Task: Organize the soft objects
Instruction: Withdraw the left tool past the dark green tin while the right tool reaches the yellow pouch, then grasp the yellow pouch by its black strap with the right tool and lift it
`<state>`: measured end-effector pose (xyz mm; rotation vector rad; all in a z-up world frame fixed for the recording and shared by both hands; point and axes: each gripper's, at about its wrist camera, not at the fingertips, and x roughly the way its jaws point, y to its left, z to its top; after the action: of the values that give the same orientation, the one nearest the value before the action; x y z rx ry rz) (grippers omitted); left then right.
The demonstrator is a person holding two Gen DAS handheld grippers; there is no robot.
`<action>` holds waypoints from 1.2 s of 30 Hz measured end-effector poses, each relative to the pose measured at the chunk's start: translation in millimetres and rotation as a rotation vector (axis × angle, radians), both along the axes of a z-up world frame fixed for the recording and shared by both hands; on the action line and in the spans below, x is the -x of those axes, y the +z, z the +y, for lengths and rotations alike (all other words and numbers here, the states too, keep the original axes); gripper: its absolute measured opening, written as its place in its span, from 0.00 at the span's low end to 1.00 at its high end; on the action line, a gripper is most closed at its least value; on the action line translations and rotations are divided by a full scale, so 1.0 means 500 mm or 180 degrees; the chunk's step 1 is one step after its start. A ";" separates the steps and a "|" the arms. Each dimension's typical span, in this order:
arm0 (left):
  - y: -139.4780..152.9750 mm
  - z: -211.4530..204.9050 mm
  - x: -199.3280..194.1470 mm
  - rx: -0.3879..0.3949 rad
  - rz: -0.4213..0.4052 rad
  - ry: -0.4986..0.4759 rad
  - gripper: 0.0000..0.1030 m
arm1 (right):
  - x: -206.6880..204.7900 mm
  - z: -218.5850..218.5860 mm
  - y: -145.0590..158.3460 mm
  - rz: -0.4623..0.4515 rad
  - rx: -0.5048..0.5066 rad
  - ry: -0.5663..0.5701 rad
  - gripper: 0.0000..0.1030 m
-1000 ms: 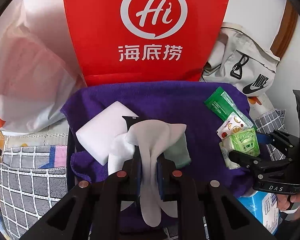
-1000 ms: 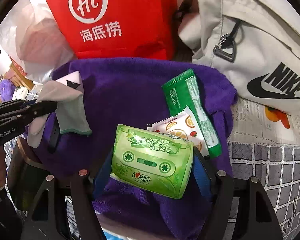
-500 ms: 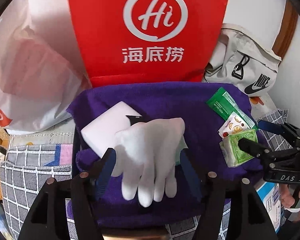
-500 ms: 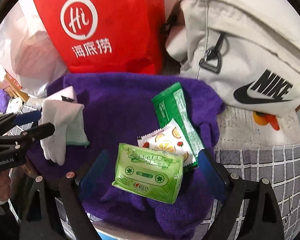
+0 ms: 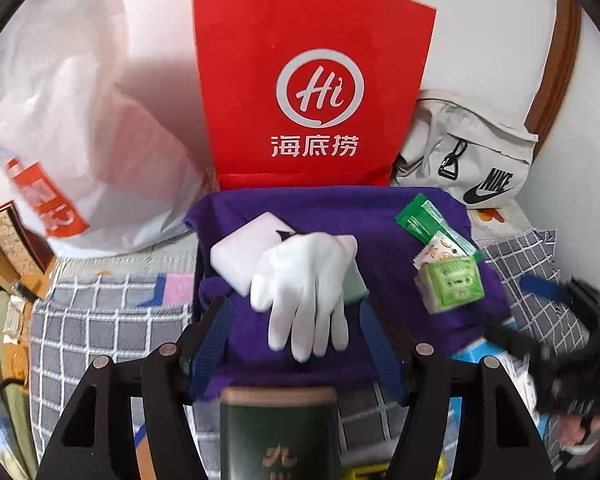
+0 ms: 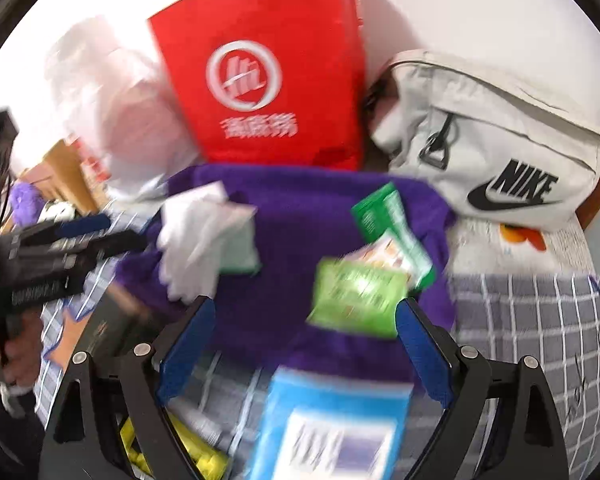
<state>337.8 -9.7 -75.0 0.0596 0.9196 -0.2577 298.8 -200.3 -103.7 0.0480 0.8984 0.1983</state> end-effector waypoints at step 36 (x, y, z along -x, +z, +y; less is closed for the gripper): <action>-0.077 0.221 0.225 0.0334 0.0095 0.0549 0.63 | 0.187 0.248 -0.165 0.0358 0.0497 0.1002 0.75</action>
<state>225.5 100.8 -113.6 -0.1202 0.9335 -0.1466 205.5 -76.2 -186.0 -0.2305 1.0290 0.4208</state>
